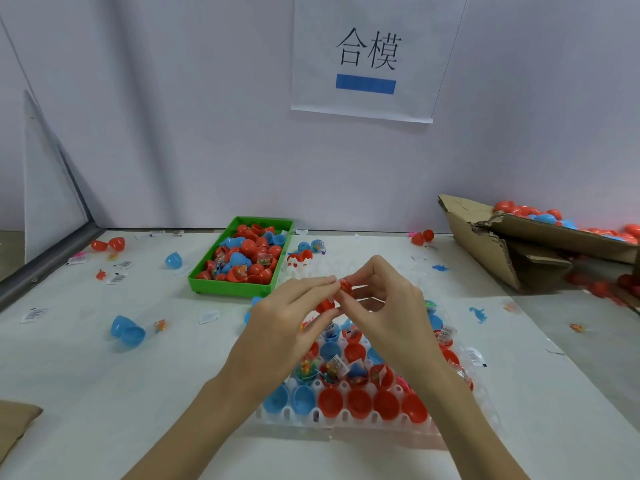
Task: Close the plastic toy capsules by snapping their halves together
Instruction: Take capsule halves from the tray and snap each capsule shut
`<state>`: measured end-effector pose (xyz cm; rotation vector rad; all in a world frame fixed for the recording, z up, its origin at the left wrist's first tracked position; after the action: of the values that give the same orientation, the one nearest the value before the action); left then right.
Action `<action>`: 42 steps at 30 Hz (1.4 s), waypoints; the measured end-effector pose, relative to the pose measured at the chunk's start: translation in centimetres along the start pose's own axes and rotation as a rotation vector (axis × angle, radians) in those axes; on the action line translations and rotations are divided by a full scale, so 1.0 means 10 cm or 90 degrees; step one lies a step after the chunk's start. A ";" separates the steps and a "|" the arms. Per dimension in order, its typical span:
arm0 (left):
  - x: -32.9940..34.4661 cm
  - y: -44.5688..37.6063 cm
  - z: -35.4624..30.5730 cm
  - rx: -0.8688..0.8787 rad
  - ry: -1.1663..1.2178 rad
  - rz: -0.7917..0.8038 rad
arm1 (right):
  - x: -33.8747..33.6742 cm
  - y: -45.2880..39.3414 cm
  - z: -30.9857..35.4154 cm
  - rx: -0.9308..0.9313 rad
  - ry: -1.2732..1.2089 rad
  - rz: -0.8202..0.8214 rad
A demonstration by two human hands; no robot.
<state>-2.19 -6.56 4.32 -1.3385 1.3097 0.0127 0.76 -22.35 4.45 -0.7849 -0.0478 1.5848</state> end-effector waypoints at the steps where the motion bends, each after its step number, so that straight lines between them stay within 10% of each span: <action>1: 0.00 0.00 0.00 -0.003 -0.001 -0.006 | 0.00 0.00 -0.01 0.013 -0.032 0.008; 42: -0.06 -0.04 0.10 -0.241 0.302 -0.054 | -0.01 0.02 0.02 0.094 -0.277 0.047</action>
<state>-1.49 -5.60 4.73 -1.7910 1.7043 -0.1283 0.49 -22.41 4.54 -0.3203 -0.2171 1.7836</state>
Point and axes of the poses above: each hand's wrist, its own y-axis away from the middle knuckle, its own x-axis out of the palm, z = x × y, the point moved 5 cm from there along -y, towards the middle knuckle, and after that the axes turned 7 degrees about z, right-handed, at the moved point
